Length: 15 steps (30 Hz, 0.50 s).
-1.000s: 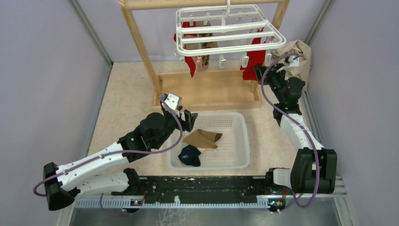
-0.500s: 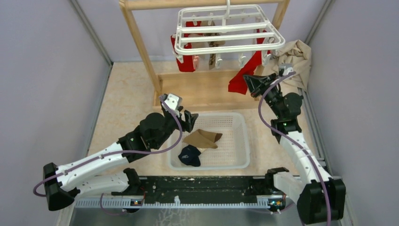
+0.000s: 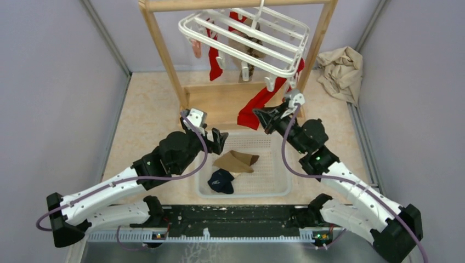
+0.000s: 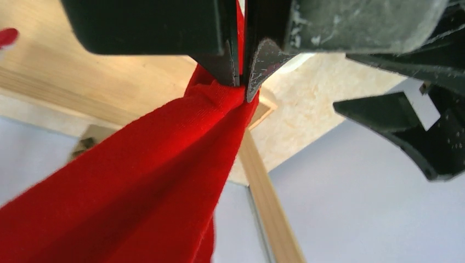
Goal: Remove the socks clipped to the hanger
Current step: Adjust the sock on the hanger.
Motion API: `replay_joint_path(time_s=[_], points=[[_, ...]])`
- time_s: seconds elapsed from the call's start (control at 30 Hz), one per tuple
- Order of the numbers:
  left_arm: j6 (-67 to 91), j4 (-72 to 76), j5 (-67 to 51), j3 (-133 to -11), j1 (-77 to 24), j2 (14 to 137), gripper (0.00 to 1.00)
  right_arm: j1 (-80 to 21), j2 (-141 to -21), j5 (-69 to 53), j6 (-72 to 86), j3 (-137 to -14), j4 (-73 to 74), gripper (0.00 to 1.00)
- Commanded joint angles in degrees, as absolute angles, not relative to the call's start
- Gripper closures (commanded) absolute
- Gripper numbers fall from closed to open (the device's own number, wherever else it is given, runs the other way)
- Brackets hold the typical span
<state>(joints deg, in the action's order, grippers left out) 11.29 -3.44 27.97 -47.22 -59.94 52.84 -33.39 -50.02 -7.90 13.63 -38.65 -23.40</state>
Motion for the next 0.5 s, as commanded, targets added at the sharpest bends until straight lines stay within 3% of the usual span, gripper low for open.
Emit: replay_joint_path(time_s=[0.0, 0.47], points=[[13.4, -8.9, 33.1, -50.3, -59.6, 49.6, 0.06, -41.8, -52.8, 1.5, 6.3, -43.5, -22.1, 1.00], [17.5, -22.4, 34.7, -56.9, -58.8, 45.0, 0.04, -60.4, -69.8, 20.5, -5.7, -56.4, -18.2, 1.00]])
